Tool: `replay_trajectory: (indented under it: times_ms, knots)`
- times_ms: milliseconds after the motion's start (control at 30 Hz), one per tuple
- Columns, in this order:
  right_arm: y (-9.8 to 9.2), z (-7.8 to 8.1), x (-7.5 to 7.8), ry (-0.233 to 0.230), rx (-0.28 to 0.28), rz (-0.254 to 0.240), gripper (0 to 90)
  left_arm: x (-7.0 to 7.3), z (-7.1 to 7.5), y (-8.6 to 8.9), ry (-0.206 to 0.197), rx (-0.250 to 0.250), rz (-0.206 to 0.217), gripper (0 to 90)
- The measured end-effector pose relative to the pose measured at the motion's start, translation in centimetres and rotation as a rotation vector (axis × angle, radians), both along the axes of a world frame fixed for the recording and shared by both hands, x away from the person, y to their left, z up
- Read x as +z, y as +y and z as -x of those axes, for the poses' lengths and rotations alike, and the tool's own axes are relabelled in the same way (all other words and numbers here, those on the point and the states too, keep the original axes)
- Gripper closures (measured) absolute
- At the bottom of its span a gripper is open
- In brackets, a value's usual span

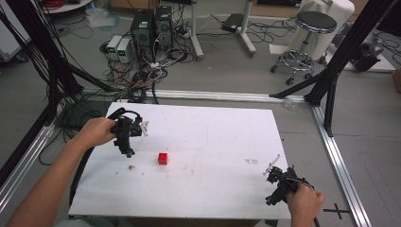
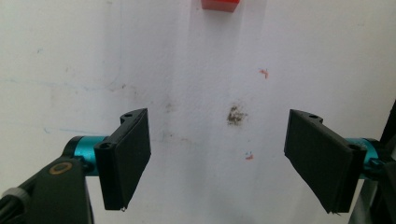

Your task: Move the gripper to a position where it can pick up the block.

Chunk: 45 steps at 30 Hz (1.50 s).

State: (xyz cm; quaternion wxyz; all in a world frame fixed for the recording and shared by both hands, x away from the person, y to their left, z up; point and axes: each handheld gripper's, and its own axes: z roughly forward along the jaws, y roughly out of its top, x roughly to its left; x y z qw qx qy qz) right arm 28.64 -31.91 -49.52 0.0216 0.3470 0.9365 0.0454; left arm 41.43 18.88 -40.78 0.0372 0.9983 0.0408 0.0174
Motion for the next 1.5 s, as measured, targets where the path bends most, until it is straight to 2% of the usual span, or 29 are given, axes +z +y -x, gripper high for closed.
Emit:
replay_trajectory:
  times_ms: [233,467,700,867,1100,1233,1367,1500]
  knots:
    - [0.1,-0.1,0.0,0.001,0.005,-0.002,1.8,-0.8,-0.5,-1.6,0.005,0.007,0.000,23.1]
    - [0.3,-0.3,-0.2,0.003,0.013,0.005,1.8,-2.0,-0.4,-3.3,0.022,-0.069,-0.006,23.2]
    - [0.5,-0.3,-0.2,0.004,0.014,0.008,1.8,-3.5,-0.4,-4.9,0.043,-0.104,-0.033,23.2]
    - [0.4,-0.3,-0.2,0.004,0.015,0.003,1.8,-4.8,-0.5,-5.7,0.032,-0.110,-0.041,23.3]
    - [0.4,-0.3,-0.3,0.002,0.011,-0.002,1.8,-6.2,-0.5,-6.8,0.041,-0.115,-0.038,23.6]
    - [0.4,-0.3,-0.3,0.001,0.013,0.000,1.8,-6.9,-0.5,-7.3,0.059,-0.118,-0.036,23.6]
    - [0.5,-0.3,-0.4,0.002,0.015,-0.001,1.8,-7.5,-0.7,-7.7,0.046,-0.100,-0.004,23.8]
    - [0.5,-0.3,-0.3,0.001,0.012,-0.003,1.8,-8.0,-0.7,-8.0,0.042,-0.101,0.003,23.9]
